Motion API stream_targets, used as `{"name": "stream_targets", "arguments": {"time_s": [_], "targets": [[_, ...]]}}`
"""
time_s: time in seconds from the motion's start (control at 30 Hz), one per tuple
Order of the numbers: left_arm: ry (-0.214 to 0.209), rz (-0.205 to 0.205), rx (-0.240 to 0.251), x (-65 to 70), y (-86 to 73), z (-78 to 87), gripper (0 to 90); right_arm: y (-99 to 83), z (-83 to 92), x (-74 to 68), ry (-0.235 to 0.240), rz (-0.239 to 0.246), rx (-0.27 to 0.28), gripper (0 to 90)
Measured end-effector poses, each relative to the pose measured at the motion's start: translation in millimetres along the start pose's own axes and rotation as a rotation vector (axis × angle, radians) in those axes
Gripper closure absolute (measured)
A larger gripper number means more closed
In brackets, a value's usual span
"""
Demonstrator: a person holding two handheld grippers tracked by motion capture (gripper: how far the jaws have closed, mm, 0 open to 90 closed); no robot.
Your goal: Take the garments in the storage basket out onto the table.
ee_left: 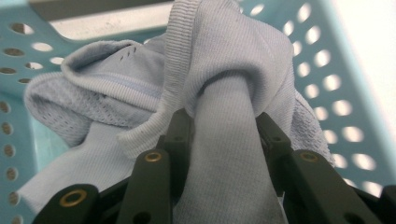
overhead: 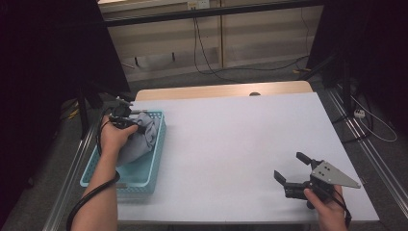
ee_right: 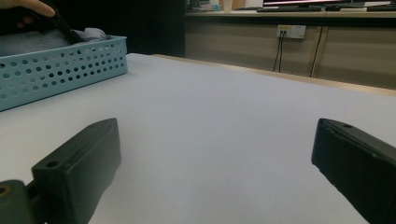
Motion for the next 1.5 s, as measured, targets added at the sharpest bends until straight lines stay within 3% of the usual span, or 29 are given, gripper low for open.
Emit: {"name": "stream_targets", "arguments": {"time_s": [0.07, 0.47, 0.7, 0.9, 1.1, 1.4, 1.5], "targets": [[-0.018, -0.002, 0.001, 3.1, 3.5, 9.9, 64.2, -0.6, 0.6, 0.4, -0.003, -0.005, -0.002, 1.0], [0.000, -0.043, 0.016, 19.4, 32.6, 65.0, 64.1, -0.4, 1.5, 0.9, -0.007, -0.006, 0.001, 1.0], [-0.021, -0.058, 0.036, 33.0, 41.5, 86.2, 64.1, 0.0, 2.4, 0.6, -0.008, -0.006, 0.002, 1.0], [-0.047, -0.101, 0.062, 49.8, 48.1, 100.0, 63.9, 0.1, 2.4, 0.4, -0.011, 0.000, 0.001, 1.0], [-0.089, -0.158, 0.076, 73.2, 50.3, 103.6, 63.7, 0.0, 2.5, 0.0, -0.012, -0.001, -0.002, 1.0], [-0.158, -0.231, 0.071, 113.8, 48.0, 90.3, 63.5, 0.3, 4.0, 0.3, -0.011, 0.002, 0.000, 1.0], [-0.169, -0.253, 0.063, 121.3, 47.3, 86.8, 63.5, -0.3, 3.8, 0.6, -0.012, 0.003, -0.005, 1.0]]}}
Point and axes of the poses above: each handheld gripper's, and its own axes: z roughly backward along the jaws, y roughly out of its top, x roughly to its right, the point moved 6 cm from there along -z, roughly forward along the jaws, and after that the axes turned 5 degrees about z, right-handed, at the moved point
